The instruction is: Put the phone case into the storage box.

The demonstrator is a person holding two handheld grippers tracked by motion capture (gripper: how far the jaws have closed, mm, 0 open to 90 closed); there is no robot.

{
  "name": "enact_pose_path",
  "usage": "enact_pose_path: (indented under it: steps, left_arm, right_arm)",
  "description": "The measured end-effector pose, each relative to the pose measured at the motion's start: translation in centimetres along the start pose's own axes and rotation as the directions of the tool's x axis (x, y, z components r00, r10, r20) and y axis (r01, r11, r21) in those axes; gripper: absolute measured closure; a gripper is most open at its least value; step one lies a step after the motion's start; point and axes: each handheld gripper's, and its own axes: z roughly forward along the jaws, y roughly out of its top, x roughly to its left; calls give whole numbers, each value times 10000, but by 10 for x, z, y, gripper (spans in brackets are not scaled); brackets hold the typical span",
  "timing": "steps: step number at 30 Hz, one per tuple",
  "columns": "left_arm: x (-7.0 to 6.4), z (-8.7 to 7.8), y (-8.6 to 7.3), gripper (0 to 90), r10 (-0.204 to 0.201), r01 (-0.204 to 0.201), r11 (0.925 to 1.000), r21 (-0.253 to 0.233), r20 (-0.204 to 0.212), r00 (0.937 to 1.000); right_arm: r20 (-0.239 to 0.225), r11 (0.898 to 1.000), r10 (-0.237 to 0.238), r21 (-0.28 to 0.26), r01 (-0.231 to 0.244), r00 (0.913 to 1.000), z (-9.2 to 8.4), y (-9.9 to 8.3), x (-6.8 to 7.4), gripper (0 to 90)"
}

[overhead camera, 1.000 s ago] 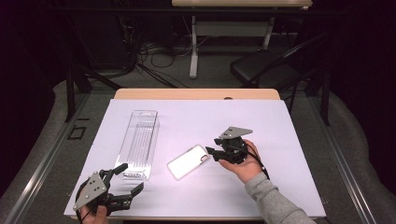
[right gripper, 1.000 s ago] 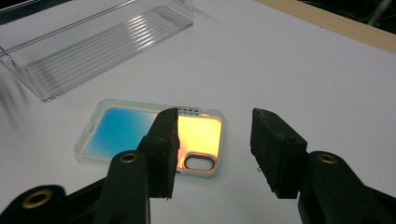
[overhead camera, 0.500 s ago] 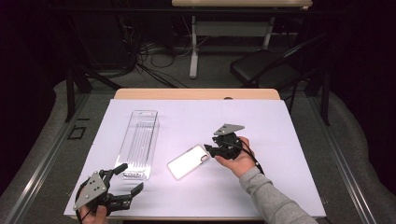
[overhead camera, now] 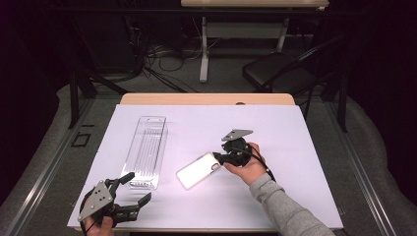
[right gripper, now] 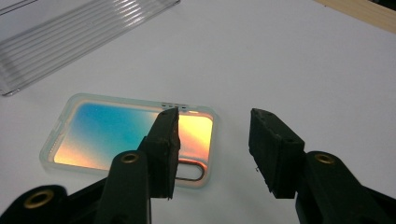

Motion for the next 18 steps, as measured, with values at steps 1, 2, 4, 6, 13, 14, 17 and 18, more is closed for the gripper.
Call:
enact_pose_path:
  steps: [1, 2, 4, 6, 13, 14, 17, 18]
  left_arm:
    - [0, 0, 0, 157, 2, -2, 10000, 4, 4, 10000]
    - [0, 0, 0, 157, 4, -4, 10000, 9, 5, 10000]
    - [0, 0, 0, 157, 8, -8, 10000, 22, 14, 10000]
    - [0, 0, 0, 157, 5, -5, 10000, 31, 15, 10000]
    - [1, 0, 0, 157, 17, -17, 10000, 56, 41, 10000]
    - [1, 0, 0, 157, 28, -28, 10000, 57, 45, 10000]
    - [1, 0, 0, 157, 25, -26, 10000, 65, 56, 10000]
    - [1, 0, 0, 157, 25, -25, 10000, 67, 56, 10000]
  right_arm:
    - [-13, 10000, 19, 95, -19, 10000, 1, 1, 0, 529]
    - [4, 9999, 23, 141, -23, 10000, 1, 2, 0, 529]
    - [-28, 9991, 46, 426, -45, 10000, 2, 5, 0, 534]
    - [-165, 9979, 78, 640, -68, 9998, 4, 9, 0, 534]
    - [-81, 9862, 237, 1640, -220, 9997, 11, 23, 0, 515]
    - [-80, 9812, 325, 1906, -303, 9994, 12, 25, 0, 515]
    - [-67, 9717, 497, 2315, -468, 9987, 17, 31, -1, 507]
    - [-43, 9651, 472, 2581, -445, 9989, 17, 33, -1, 507]
